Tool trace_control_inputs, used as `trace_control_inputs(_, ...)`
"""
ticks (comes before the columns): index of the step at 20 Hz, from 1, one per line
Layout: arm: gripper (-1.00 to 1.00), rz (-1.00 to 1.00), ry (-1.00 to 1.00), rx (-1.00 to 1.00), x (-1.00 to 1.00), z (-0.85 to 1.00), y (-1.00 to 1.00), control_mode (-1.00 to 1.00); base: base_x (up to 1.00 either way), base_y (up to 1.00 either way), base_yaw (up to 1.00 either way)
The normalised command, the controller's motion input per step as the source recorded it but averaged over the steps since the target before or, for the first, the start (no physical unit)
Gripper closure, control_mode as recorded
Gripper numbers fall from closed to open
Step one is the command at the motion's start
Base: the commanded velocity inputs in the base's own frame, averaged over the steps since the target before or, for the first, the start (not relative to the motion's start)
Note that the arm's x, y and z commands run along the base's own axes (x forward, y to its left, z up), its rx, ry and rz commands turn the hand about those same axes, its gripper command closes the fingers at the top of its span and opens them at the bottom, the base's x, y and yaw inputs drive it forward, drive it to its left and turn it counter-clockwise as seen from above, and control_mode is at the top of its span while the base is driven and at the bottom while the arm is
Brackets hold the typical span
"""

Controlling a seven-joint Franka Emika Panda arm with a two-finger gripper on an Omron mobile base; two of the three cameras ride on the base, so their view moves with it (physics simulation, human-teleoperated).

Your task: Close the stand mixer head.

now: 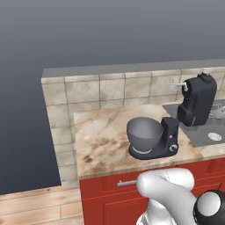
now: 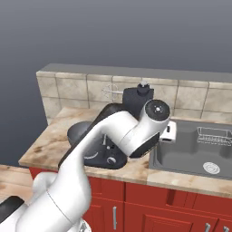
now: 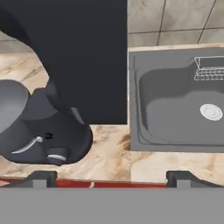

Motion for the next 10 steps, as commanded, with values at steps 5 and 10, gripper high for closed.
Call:
trace_control_inputs(5,-1.00,0.06,0.00,0.00,0.13,0.00,-1.00,-1.00,0.00,0.00,0.00)
trace_control_inputs(10,-1.00,0.06,-0.21,0.00,0.52,0.00,-0.61,-1.00,0.00,0.00,0.00)
